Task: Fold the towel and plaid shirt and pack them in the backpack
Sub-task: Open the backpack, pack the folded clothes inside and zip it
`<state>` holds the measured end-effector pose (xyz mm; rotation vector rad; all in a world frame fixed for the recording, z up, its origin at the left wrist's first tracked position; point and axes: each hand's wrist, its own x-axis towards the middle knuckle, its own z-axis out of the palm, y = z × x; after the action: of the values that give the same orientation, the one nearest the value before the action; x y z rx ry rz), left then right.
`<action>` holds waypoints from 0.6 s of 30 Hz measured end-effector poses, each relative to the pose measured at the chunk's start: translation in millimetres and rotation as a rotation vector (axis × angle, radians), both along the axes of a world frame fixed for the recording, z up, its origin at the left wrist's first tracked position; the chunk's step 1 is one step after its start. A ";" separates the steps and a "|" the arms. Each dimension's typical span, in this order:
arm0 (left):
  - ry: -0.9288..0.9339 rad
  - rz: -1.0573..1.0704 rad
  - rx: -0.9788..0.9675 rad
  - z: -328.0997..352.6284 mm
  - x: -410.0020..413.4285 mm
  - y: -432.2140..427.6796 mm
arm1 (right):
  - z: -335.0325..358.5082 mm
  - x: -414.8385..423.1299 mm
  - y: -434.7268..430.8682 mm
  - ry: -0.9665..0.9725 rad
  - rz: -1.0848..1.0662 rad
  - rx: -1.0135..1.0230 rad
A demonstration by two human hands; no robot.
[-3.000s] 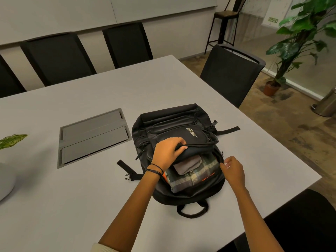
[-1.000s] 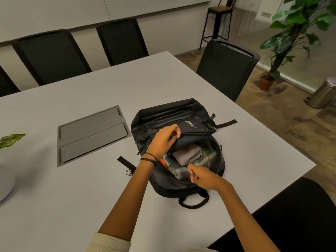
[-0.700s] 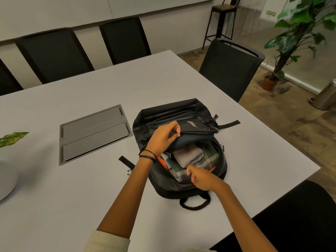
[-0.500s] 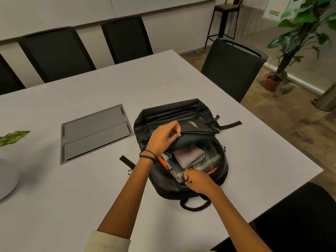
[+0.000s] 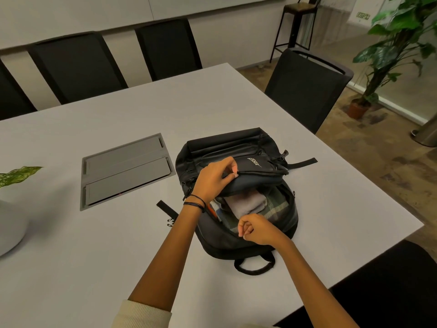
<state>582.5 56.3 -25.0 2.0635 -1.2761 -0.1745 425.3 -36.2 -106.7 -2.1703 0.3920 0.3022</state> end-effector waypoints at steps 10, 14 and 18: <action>0.011 -0.025 0.029 -1.4 -0.8 1.8 | -3.2 3.2 11.4 -0.205 -0.165 -0.109; 0.015 -0.029 0.029 -1.2 -1.4 2.3 | -10.2 9.7 10.6 -0.300 -0.068 -0.509; 0.006 -0.032 0.018 -0.4 -1.6 2.6 | -34.0 11.9 15.8 -0.143 0.033 -0.660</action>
<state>580.9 58.9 -25.4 2.0572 -1.3091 -0.2074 437.2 -20.4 -140.7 -2.8246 0.4132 0.0273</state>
